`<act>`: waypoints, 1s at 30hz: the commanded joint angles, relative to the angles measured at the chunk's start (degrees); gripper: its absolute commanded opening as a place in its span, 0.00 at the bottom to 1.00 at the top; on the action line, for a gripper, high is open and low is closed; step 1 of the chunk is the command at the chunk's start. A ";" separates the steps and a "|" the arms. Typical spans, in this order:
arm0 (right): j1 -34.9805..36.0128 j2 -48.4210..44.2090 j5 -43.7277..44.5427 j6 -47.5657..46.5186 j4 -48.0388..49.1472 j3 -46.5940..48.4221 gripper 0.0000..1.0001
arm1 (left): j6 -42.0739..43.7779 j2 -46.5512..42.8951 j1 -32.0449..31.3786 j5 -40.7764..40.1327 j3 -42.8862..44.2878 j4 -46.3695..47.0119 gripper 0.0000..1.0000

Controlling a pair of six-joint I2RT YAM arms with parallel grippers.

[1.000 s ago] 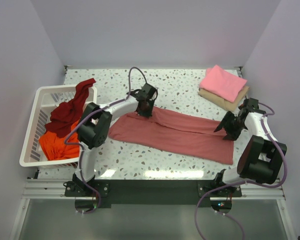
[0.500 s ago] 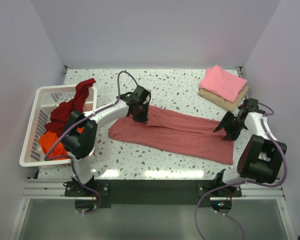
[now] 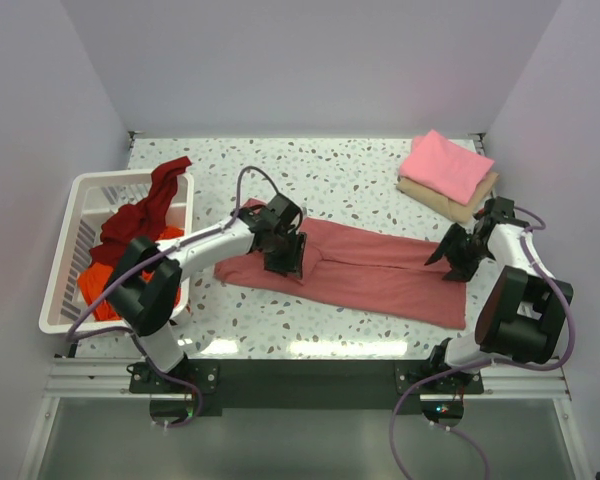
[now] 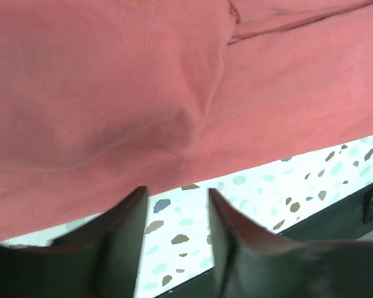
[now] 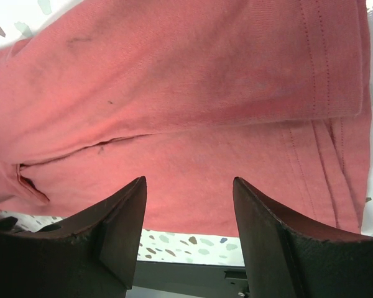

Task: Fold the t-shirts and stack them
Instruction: Fold the tshirt

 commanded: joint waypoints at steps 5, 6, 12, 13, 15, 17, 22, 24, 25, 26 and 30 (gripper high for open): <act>0.65 0.37 -1.35 -0.90 0.08 0.14 0.61 | -0.05 -7.22 6.02 -3.69 2.76 -0.51 0.63; 0.65 0.37 -1.35 -0.90 0.08 0.14 0.61 | -0.14 -7.65 7.09 -4.48 2.77 -0.07 0.59; 0.65 0.63 -1.26 -1.07 -0.36 0.84 0.61 | 1.36 -4.51 11.49 -6.15 2.85 0.20 0.33; 0.74 0.72 -1.17 -0.99 -0.36 0.85 0.61 | 1.44 -4.06 11.49 -6.59 2.85 -0.76 0.33; 0.65 0.81 -1.00 -1.16 -0.63 1.11 0.61 | 1.27 -4.05 11.49 -7.64 2.24 -0.95 0.33; 0.65 0.72 -0.82 -1.25 -0.71 1.20 0.61 | 1.10 -5.19 11.58 -8.09 1.19 -0.42 0.32; 0.65 0.98 -0.65 -1.16 -0.72 1.29 0.61 | 1.09 -5.03 11.58 -6.78 -0.22 0.19 0.32; 0.65 1.25 -0.65 -1.07 -0.89 1.55 0.62 | 0.66 -3.97 11.67 -5.90 -0.40 -0.24 0.34; 0.74 1.25 -0.65 -1.16 -1.06 1.64 0.62 | 0.39 -3.27 11.67 -5.54 -0.75 -0.16 0.36; 0.65 1.16 -0.56 -1.16 -1.07 1.90 0.62 | 0.13 -3.18 11.67 -5.37 -1.01 0.02 0.39; 0.74 1.42 -0.56 -1.16 -1.42 2.25 0.62 | -0.66 -2.48 11.75 -5.45 -1.98 1.51 0.43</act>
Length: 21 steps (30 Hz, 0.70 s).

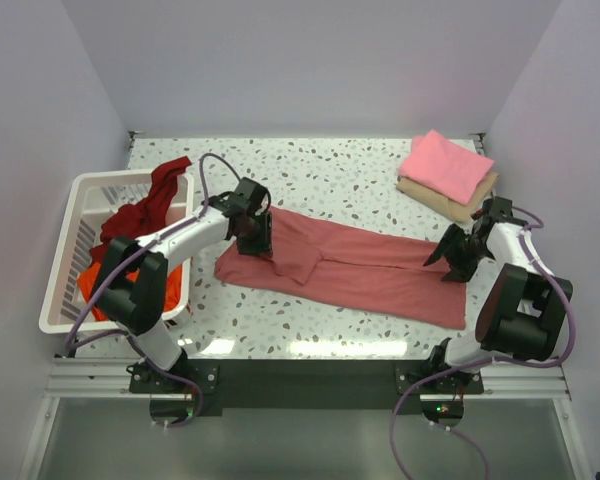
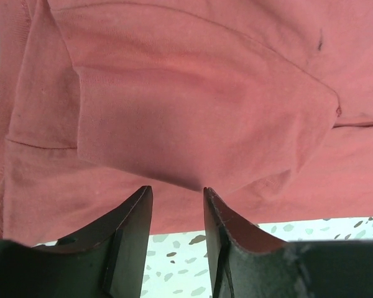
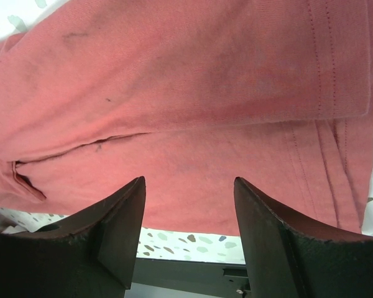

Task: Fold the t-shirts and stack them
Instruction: Fold the tshirt

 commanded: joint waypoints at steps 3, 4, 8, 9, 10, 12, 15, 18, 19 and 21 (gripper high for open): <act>0.17 0.57 -0.73 -0.77 -1.16 2.25 0.63 | -0.71 2.64 0.30 0.93 -0.82 2.30 0.45; 0.26 0.48 -0.73 -0.77 -1.16 2.25 0.64 | -0.79 3.17 0.30 1.02 -0.74 2.48 0.45; 0.26 0.31 -0.73 -0.77 -1.24 1.99 0.64 | -1.06 4.93 0.30 0.23 0.23 3.97 0.47; 0.26 0.31 -0.65 -0.77 -1.33 1.99 0.64 | -1.06 5.72 0.30 -0.12 0.58 4.32 0.47; 0.17 0.22 -0.73 -0.77 -1.33 1.90 0.64 | -0.97 6.16 0.30 -0.47 1.54 4.41 0.47; 0.26 0.13 -0.82 -0.85 -1.25 1.73 0.64 | -0.62 7.74 0.30 -0.92 2.77 4.24 0.38; 0.17 0.31 -0.82 -0.94 -1.33 1.64 0.64 | 0.43 9.85 0.30 -0.83 5.85 3.89 0.20; 0.26 0.31 -0.82 -1.03 -1.33 1.73 0.64 | 1.84 12.04 0.30 -1.97 9.63 2.23 0.08; 0.17 0.39 -0.82 -1.03 -1.42 1.73 0.64 | 2.36 12.40 0.30 -2.14 10.94 1.78 0.03; 0.17 0.40 -0.91 -1.03 -1.42 1.64 0.64 | 2.81 13.37 0.30 -2.15 12.18 0.99 0.00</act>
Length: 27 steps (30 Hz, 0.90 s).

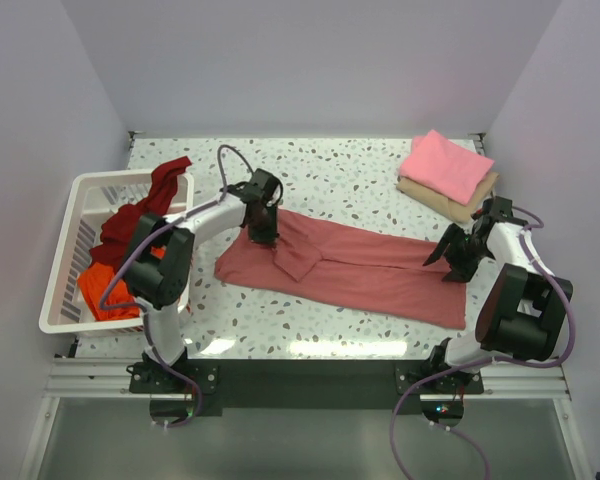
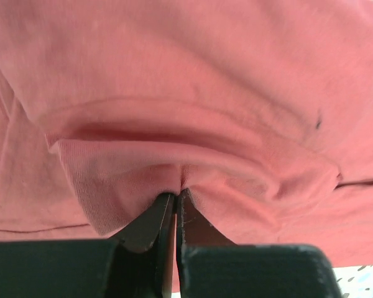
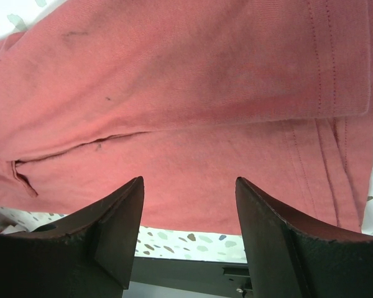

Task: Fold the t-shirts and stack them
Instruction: Fold the tshirt

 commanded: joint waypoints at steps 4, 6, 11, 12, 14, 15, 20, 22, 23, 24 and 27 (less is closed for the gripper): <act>0.17 0.66 -1.08 -1.16 -1.07 1.22 0.64 | 4.36 4.14 0.24 -0.90 10.88 -4.66 0.00; 0.26 0.66 -1.17 -1.16 -0.98 1.13 0.64 | 5.25 6.94 0.24 -1.86 16.06 -8.52 0.00; 0.17 1.19 -1.61 -1.25 -1.16 1.13 0.64 | 9.12 11.78 0.24 -2.30 24.08 -11.97 0.10; 0.17 1.19 -1.70 -1.16 -1.16 1.22 0.64 | 9.64 13.18 0.24 -3.70 26.36 -12.84 0.13; 0.26 1.36 -1.70 -1.25 -1.33 1.22 0.64 | 10.61 14.60 0.24 -4.06 28.22 -13.55 0.29; 0.17 1.36 -1.79 -1.34 -1.33 1.22 0.64 | 11.05 14.52 0.24 -4.32 29.27 -13.81 0.35; 0.17 1.36 -1.87 -1.43 -1.25 0.70 0.64 | 10.18 9.09 0.32 -6.78 27.35 -10.31 0.62; 0.26 1.36 -1.88 -1.43 -1.16 0.52 0.65 | 9.30 6.53 0.67 -7.49 24.55 -8.64 0.62; 0.17 1.36 -1.88 -1.43 -1.16 0.52 0.65 | 8.77 3.82 0.85 -7.40 21.23 -6.45 0.62; 0.17 1.36 -1.88 -1.51 -1.16 0.52 0.65 | 7.29 2.66 1.64 -7.32 19.37 -5.39 0.59; 0.26 1.45 -1.96 -1.43 -1.07 0.52 0.65 | 5.00 0.02 4.00 -4.86 12.68 -1.51 0.52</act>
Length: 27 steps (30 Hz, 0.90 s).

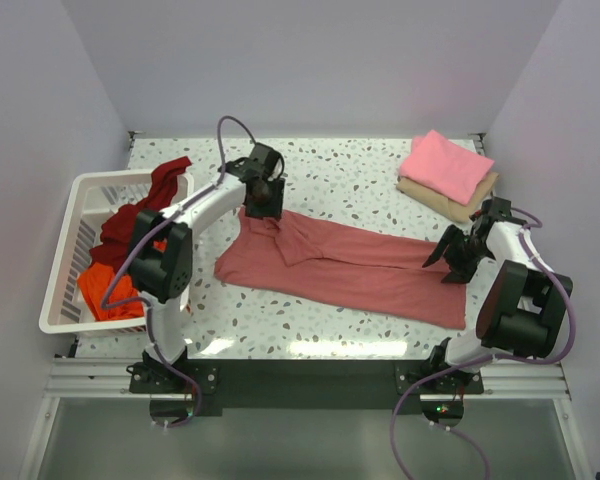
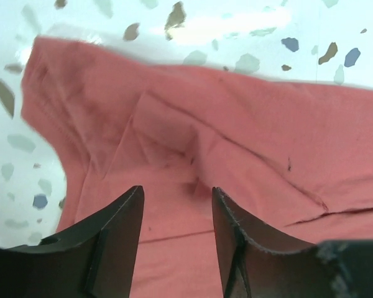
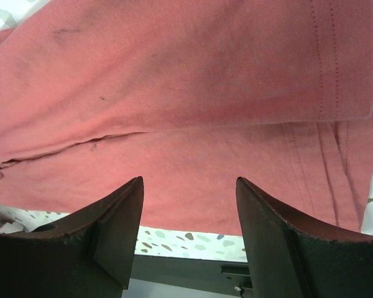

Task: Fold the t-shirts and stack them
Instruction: Fold the tshirt

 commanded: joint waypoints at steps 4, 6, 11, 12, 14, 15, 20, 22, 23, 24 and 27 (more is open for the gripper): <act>0.17 0.27 -1.99 -0.86 -0.77 0.43 0.65 | -3.41 -3.68 4.09 2.41 -6.82 5.62 0.42; 0.17 0.10 -1.99 -0.95 -0.76 0.26 0.65 | -3.32 -3.06 4.09 2.85 -6.91 7.02 0.40; 0.17 -0.08 -1.99 -0.86 -0.94 0.08 0.65 | -3.15 -0.60 4.09 4.00 -4.28 8.52 0.38; 0.17 -0.17 -1.99 -1.03 -0.94 0.08 0.65 | -3.06 -0.07 4.17 3.91 -3.66 8.43 0.38; 0.26 -0.17 -2.07 -1.03 -0.94 -0.01 0.65 | -2.71 1.16 4.18 3.73 -2.43 8.08 0.38; 0.26 -0.17 -2.07 -1.03 -1.03 0.08 0.65 | -2.53 1.60 4.18 3.82 -2.16 8.08 0.38; 0.17 -0.08 -2.07 -1.12 -1.12 0.17 0.65 | -2.35 3.80 4.18 3.64 -1.81 6.94 0.35; 0.17 0.01 -1.99 -1.12 -1.03 0.08 0.65 | -2.35 4.24 4.18 3.55 -2.07 6.76 0.35; 0.26 0.01 -2.07 -1.12 -1.11 0.08 0.65 | -2.44 4.41 4.18 3.64 -2.25 6.76 0.34; 0.26 0.09 -2.07 -1.04 -1.12 0.08 0.65 | -2.53 4.50 4.09 3.64 -2.25 6.76 0.34; 0.17 0.27 -1.99 -1.12 -1.03 0.08 0.65 | -2.62 4.94 4.09 3.99 -2.34 6.59 0.33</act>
